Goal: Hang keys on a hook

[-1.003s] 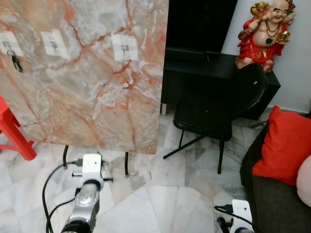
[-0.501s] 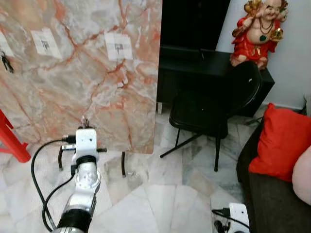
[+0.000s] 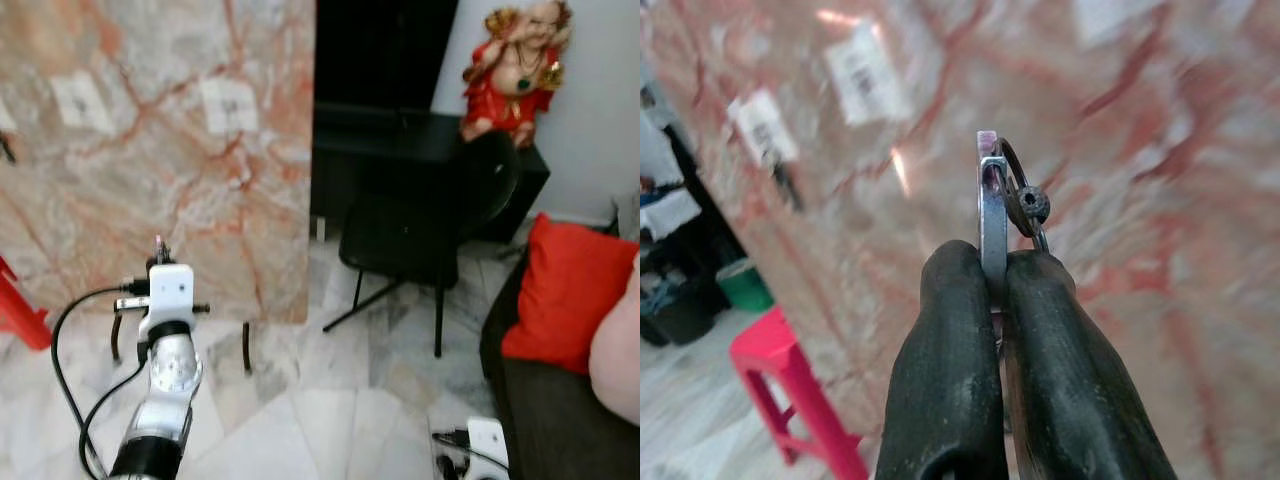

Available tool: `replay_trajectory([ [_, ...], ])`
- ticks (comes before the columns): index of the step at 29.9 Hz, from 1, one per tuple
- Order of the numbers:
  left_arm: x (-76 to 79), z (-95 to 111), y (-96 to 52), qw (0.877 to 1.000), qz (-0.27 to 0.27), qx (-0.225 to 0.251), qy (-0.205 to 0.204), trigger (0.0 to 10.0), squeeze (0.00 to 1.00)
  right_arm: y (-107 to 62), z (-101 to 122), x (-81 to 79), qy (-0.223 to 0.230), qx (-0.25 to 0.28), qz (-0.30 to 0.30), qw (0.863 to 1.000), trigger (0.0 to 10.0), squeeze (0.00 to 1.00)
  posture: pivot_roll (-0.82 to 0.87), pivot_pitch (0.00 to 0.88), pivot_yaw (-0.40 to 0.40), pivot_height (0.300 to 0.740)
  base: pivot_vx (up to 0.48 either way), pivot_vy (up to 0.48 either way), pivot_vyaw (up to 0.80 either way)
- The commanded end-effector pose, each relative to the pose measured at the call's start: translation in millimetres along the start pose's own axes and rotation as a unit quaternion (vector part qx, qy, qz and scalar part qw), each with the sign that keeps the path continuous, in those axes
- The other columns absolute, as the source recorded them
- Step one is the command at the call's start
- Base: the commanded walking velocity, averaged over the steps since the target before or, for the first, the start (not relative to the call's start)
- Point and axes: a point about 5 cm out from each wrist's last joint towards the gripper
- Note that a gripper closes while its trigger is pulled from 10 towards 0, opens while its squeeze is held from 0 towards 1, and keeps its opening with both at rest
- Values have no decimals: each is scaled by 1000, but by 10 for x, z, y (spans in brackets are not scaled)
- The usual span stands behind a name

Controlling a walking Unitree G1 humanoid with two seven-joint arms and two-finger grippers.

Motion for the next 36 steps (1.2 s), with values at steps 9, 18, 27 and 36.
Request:
replay_trajectory([
  [9,-40,67,45,1000,17,1,-10,10000,0,8,66,-14,10,14,-1,1000,10000,0,4,0,-69,723,301,-361,0],
  [18,-85,4,45,999,31,-26,-26,10000,0,8,80,-12,-6,16,2,1000,10000,0,3,0,-70,723,0,0,267],
  [27,-130,46,84,999,30,-16,-25,10000,0,9,82,-19,-4,17,3,1000,10000,0,5,0,-66,723,0,0,800],
  [36,-142,167,145,1000,-4,25,-3,10000,0,11,69,-47,7,15,3,1000,10000,0,10,0,-62,723,0,0,504],
])
Point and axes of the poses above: a point about 5 cm out from each wrist's last joint towards the gripper, its own y axis pointing out of the wrist towards the gripper, its own z axis along the axis of the wrist's last joint, x = y × z, and after that the axes turned 7 degrees about y, right-handed
